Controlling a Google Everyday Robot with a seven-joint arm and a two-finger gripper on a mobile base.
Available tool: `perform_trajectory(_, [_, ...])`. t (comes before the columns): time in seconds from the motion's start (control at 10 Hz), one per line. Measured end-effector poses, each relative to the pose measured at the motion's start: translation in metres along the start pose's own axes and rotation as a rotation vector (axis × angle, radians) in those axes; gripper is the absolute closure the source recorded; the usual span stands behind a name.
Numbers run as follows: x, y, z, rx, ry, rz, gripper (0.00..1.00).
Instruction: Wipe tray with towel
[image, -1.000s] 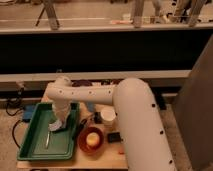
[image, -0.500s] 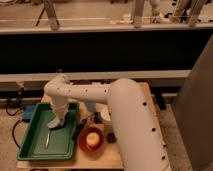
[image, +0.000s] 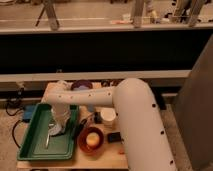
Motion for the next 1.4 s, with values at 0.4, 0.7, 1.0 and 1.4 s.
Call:
perform_trajectory(0.4, [-0.055, 0.035, -0.004, 0.017, -0.013, -0.021, 1.0])
perform_trajectory(0.7, [-0.079, 0.044, -0.006, 0.018, -0.018, -0.053, 1.0])
perform_trajectory(1.0, [-0.102, 0.045, -0.001, 0.013, -0.032, -0.082, 1.0])
perform_trajectory(1.4, [-0.085, 0.031, -0.003, 0.016, -0.028, -0.094, 1.0])
